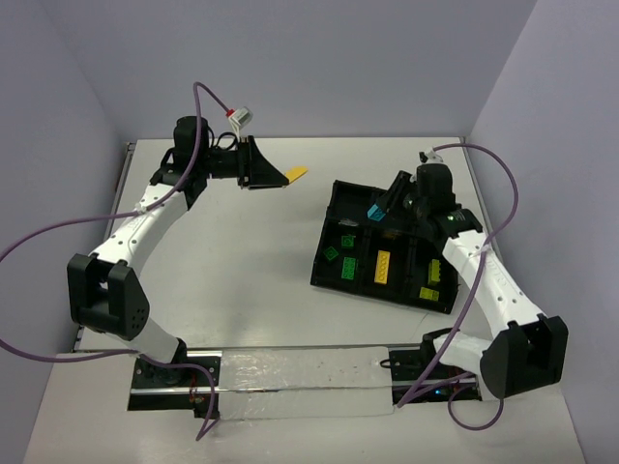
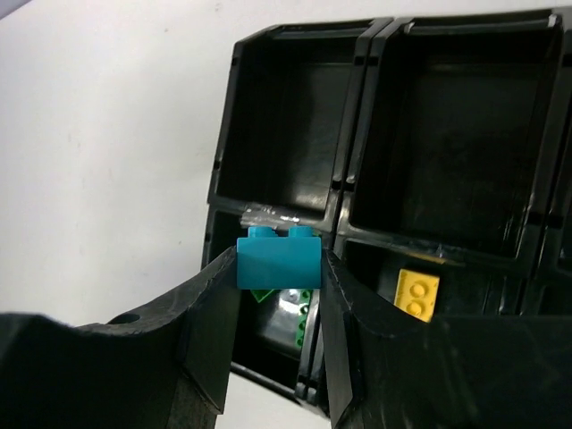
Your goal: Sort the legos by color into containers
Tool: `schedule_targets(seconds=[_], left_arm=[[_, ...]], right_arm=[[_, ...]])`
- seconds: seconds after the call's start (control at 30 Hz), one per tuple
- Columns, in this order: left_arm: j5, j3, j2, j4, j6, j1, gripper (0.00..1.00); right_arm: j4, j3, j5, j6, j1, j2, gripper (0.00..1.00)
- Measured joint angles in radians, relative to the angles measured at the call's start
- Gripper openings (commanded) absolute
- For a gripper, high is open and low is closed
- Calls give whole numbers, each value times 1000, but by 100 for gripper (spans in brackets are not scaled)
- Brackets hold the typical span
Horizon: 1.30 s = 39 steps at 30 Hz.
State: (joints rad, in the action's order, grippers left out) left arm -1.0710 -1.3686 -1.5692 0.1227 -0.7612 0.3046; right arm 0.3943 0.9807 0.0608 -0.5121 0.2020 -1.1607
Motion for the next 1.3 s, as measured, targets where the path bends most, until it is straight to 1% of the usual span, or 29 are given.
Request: schedule_targets(seconds=[0.13,0.33,0.53,0.57,0.6,0.63,0.67,0.7,0.77,0.83,0.9,0.97,1.13,1.23,1.3], left_arm=[[20,-24,0,18,9,0,0],[32,-35,0,31,10,0,0],[42,-53,0,41,11,0,0],[43,-53,0,43,11,0,0],[44,-53,0,46,11,0,0],[46,-53,0,51,12,0,0],[49,-53,0,56,14,0,0],[52,-53,1,62,16,0,0],[60,-53,4,74,18,0,0],[69,-53,11,82,20,0,0],[76,-53,22,87,23,2,0],[84,-53,33,89,24,7,0],[112,-53,36,93,32,64,0],[122,-54,15,91,33,129,0],[124,-54,-12,88,33,176,0]], right_arm=[[4,53,-20,8,0,-74,22],[-1,100,-6,4,0,-178,23],[-66,111,9,-15,0,-262,24],[-79,117,12,-18,0,-278,25],[-90,124,14,-20,0,-294,29],[-97,132,14,-22,0,-310,31],[-108,142,14,-25,0,-330,37],[-117,150,15,-26,0,-346,44],[-132,165,15,-31,0,-379,62],[-140,171,20,-38,2,-405,77],[-139,175,23,-37,7,-417,81],[-132,183,24,-33,14,-422,84],[-129,211,16,-27,38,-410,84],[-113,206,-3,-26,43,-360,84],[-109,191,-33,-27,43,-300,84]])
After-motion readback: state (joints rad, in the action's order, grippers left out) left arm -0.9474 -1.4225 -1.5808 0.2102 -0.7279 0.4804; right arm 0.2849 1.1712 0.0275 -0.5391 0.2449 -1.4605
